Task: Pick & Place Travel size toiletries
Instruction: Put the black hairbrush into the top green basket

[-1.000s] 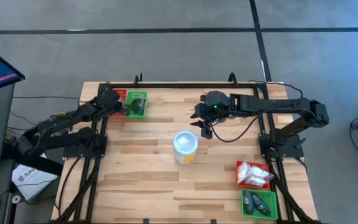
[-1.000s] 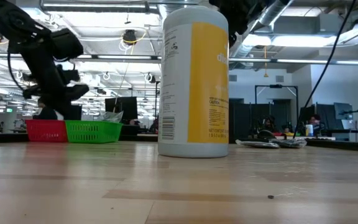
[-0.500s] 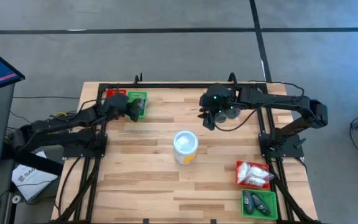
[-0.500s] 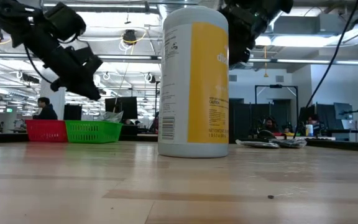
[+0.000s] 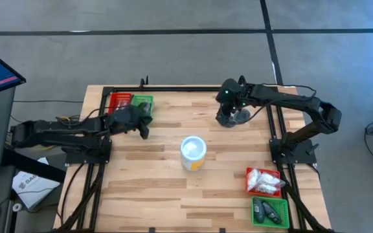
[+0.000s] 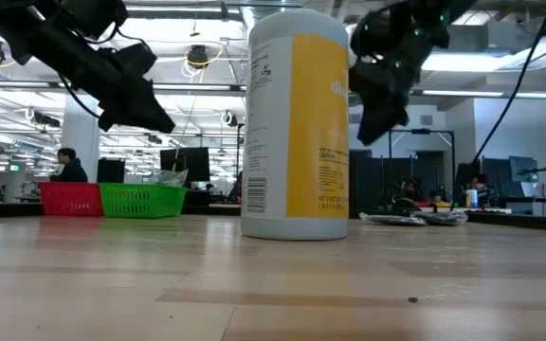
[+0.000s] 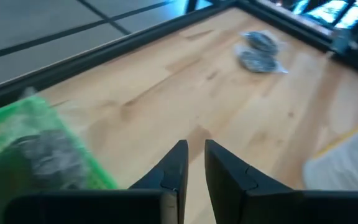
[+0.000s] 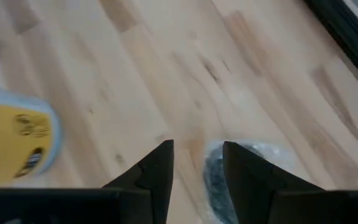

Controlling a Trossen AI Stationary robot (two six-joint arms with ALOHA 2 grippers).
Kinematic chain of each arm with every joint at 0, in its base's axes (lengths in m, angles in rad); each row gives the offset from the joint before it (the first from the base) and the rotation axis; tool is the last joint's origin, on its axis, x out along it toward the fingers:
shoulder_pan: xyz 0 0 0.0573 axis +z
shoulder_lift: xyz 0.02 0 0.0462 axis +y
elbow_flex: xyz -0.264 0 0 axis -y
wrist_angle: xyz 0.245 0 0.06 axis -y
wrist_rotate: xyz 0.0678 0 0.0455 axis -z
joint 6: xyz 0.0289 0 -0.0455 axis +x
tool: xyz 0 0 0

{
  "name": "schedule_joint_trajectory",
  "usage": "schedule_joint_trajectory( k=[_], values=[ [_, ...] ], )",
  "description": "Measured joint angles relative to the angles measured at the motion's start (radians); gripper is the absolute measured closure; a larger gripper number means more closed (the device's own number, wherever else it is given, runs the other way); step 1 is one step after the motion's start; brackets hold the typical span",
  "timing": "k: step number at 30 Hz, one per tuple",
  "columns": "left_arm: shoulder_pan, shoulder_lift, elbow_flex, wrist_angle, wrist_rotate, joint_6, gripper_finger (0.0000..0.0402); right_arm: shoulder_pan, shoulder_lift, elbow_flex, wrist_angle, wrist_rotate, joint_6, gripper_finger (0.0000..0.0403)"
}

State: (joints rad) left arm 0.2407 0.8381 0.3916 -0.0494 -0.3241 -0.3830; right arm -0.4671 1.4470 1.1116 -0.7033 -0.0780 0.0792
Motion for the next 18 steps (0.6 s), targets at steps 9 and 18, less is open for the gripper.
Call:
schedule_joint_trajectory(
  k=[9,18],
  values=[
    [-0.139,0.001,0.000,0.084,0.000,-0.025,0.0357,-0.153,-0.001,-0.163,0.157,0.000,0.019,0.0274],
    [-0.246,0.008,0.000,0.190,-0.005,-0.018,0.0357,-0.241,-0.001,-0.286,0.292,0.000,0.028,0.0274]
  ],
)
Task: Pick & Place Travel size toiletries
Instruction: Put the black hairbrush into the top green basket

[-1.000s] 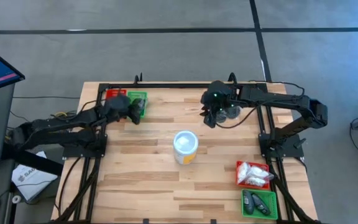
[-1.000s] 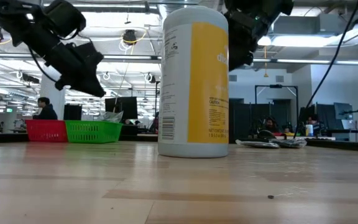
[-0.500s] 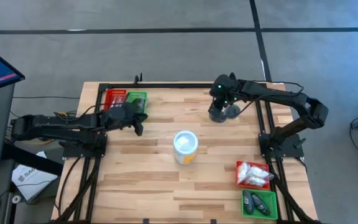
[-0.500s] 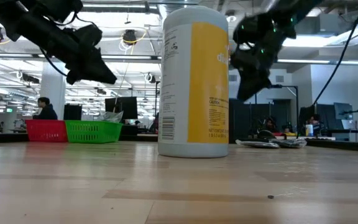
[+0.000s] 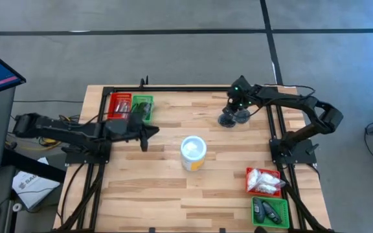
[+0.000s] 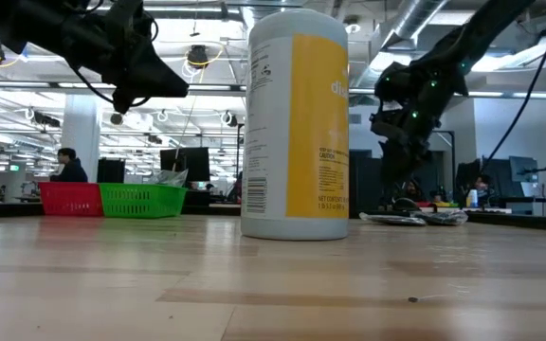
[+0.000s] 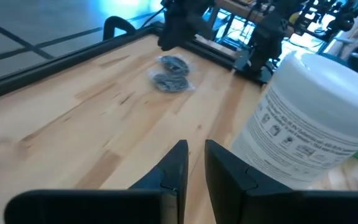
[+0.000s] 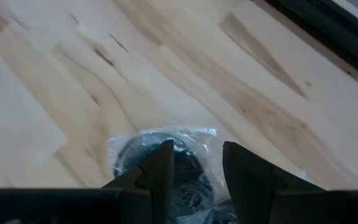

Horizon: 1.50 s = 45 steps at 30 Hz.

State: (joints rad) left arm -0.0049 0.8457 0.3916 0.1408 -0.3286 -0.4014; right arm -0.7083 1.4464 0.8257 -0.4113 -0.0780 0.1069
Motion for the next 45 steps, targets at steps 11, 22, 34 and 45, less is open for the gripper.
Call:
schedule_joint_trajectory(
  k=[11,22,34,45],
  values=[
    [-0.056,0.168,0.000,0.163,-0.012,-0.007,0.0357,-0.020,0.000,-0.048,0.043,-0.003,-0.012,0.0274],
    [-0.073,0.288,0.000,0.299,-0.012,-0.001,0.0357,-0.020,0.170,-0.040,0.071,-0.007,-0.060,0.0252],
    [-0.072,0.288,0.000,0.319,-0.012,0.000,0.0357,-0.011,0.227,0.023,0.054,0.008,-0.099,0.0144],
    [-0.072,0.288,0.000,0.325,-0.011,0.000,0.0357,-0.011,0.227,0.021,0.057,0.003,-0.100,0.0155]
  ],
)
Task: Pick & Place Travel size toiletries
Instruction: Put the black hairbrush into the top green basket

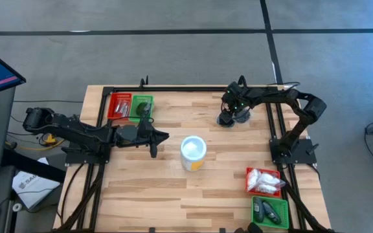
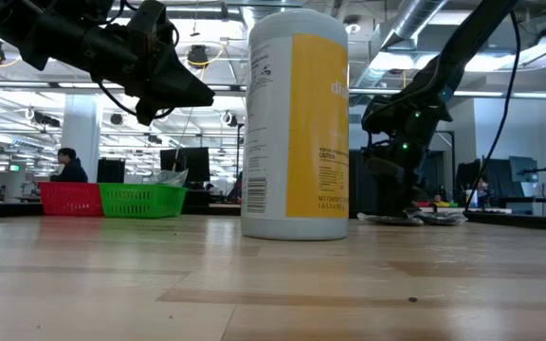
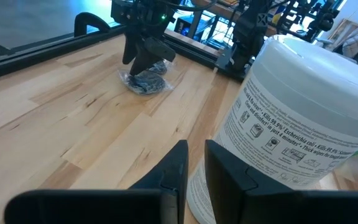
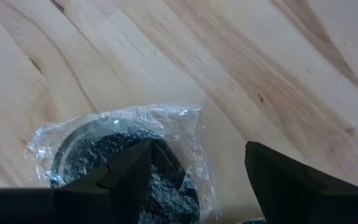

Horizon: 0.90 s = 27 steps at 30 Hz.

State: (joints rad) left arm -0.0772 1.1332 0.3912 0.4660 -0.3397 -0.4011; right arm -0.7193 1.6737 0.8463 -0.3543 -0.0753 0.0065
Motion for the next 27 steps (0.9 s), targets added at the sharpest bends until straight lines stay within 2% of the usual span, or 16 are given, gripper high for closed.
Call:
schedule_joint_trajectory(
  k=[4,10,13,18,22,27],
  values=[
    [0.000,0.000,0.000,0.000,0.000,0.000,0.0357,0.000,0.000,0.000,0.016,-0.016,0.029,0.0174],
    [0.000,-0.001,0.000,0.000,0.000,0.000,0.0357,0.006,0.059,0.003,0.065,-0.126,0.048,0.0195],
    [0.000,-0.001,0.000,0.002,0.003,0.000,0.0357,0.010,0.110,0.032,0.056,-0.126,0.018,0.0200],
    [0.000,-0.001,0.000,0.003,0.003,0.000,0.0357,0.022,0.114,0.071,0.022,-0.110,0.025,0.0220],
    [0.000,-0.001,0.000,0.005,0.002,0.000,0.0357,0.032,0.117,0.084,0.003,-0.096,0.020,0.0260],
    [0.000,-0.001,0.000,0.006,0.002,0.000,0.0357,0.039,0.117,0.083,-0.016,-0.110,-0.005,0.0344]
  ],
)
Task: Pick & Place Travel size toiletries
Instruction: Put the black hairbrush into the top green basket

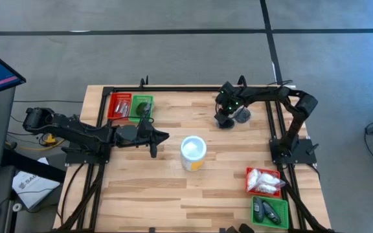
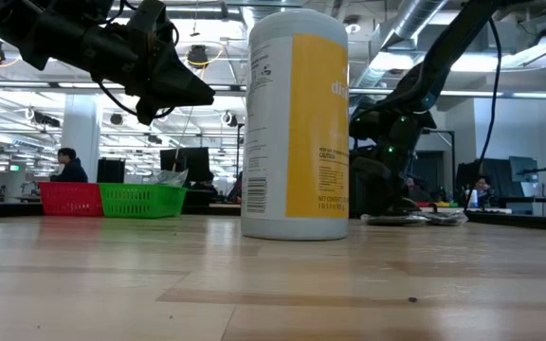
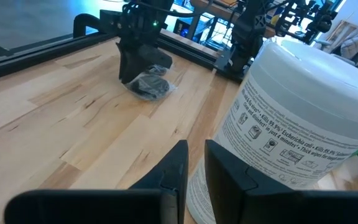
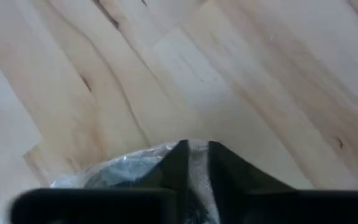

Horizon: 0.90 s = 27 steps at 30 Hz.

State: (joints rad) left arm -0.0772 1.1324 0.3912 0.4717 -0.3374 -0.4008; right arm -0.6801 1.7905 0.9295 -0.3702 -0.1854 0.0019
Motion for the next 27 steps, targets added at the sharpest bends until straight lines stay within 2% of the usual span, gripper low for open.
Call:
schedule_joint_trajectory(
  k=[3,13,19,27],
  values=[
    [0.000,0.000,0.000,0.000,-0.001,0.000,0.0357,-0.001,0.000,0.000,-0.002,-0.001,-0.025,0.0392],
    [0.000,0.000,0.000,0.001,-0.003,0.000,0.0357,0.007,-0.029,0.007,-0.051,-0.002,-0.030,0.0402],
    [0.000,0.000,0.000,0.002,-0.003,0.000,0.0357,0.029,-0.151,0.022,-0.060,-0.001,-0.025,0.0403],
    [0.000,0.000,0.000,0.014,-0.009,0.000,0.0357,0.119,-0.357,0.022,-0.020,-0.001,0.006,0.0403]
  ],
)
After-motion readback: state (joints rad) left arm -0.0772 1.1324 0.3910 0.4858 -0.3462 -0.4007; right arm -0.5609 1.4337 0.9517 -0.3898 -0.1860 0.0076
